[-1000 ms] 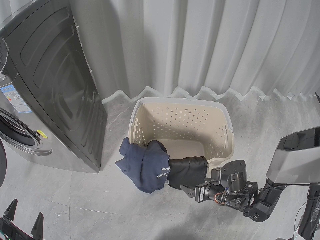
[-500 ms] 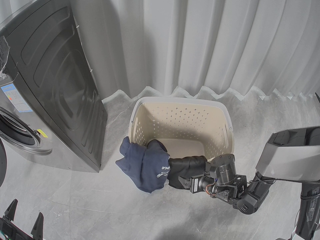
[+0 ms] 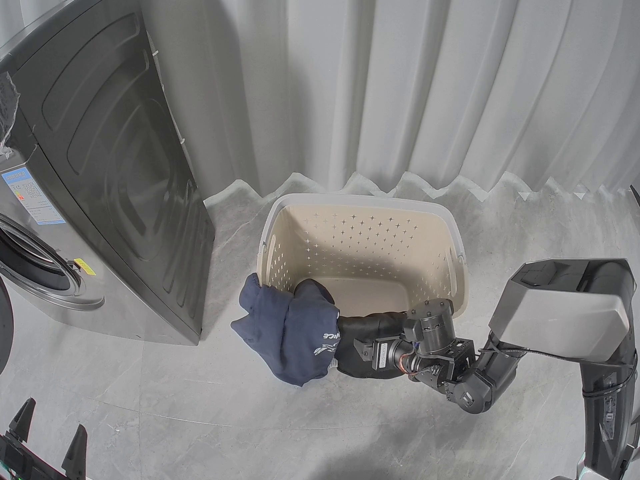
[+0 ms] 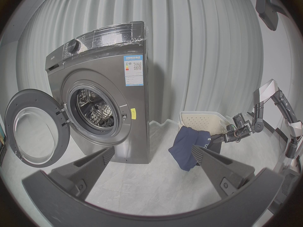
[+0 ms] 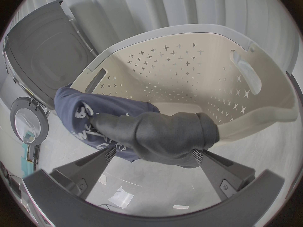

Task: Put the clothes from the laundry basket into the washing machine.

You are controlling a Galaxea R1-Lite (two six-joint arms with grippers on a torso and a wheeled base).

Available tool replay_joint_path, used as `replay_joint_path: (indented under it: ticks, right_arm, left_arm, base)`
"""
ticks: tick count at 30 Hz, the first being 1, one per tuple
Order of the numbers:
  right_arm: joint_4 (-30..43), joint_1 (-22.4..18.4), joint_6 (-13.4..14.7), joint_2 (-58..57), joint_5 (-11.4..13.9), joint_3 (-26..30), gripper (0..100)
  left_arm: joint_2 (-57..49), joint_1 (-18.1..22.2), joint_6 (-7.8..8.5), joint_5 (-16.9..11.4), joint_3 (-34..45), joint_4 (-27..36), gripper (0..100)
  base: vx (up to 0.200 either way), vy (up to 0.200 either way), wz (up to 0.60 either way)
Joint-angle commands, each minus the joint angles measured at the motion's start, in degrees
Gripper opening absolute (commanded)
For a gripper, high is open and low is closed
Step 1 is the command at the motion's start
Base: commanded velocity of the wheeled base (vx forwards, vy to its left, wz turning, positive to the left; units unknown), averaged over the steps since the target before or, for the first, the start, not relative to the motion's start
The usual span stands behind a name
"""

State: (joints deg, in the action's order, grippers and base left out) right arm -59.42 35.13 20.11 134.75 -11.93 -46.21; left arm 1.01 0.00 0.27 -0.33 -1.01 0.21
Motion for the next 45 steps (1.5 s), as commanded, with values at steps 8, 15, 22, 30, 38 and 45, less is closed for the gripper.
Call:
replay_joint_path:
  ticks: [8, 15, 22, 30, 38, 45]
  right_arm:
    - [-0.09, -1.38, 0.01, 2.88, -0.02, -4.85, 100]
    - [-0.61, -1.30, 0.01, 2.88, -0.02, -5.47, 0]
    - [-1.05, -0.15, 0.10, 1.30, 0.07, -3.71, 0]
    - [-0.88, 1.78, 1.42, -11.36, 0.16, 3.85, 0]
    - [-0.09, 2.04, 1.59, -30.08, 0.95, 12.38, 0]
    - [-0.35, 2.75, 1.16, -40.62, 2.27, 16.77, 0]
  left_arm:
    - [-0.48, 0.00, 0.00, -0.02, 0.92, 0.06, 100]
    - [-0.48, 0.00, 0.00, -0.02, 0.92, 0.06, 100]
    - [-0.48, 0.00, -0.09, -0.02, 0.92, 0.06, 100]
    - [-0.48, 0.00, -0.09, -0.02, 0.92, 0.06, 100]
    - [-0.48, 0.00, -0.09, -0.02, 0.92, 0.06, 100]
    - [-0.48, 0.00, -0.18, -0.02, 0.84, 0.06, 100]
  base:
    - [0.000, 0.000, 0.00]
    - [0.000, 0.000, 0.00]
    - [0.000, 0.000, 0.00]
    - [0.000, 0.000, 0.00]
    - [0.000, 0.000, 0.00]
    - [0.000, 0.000, 0.00]
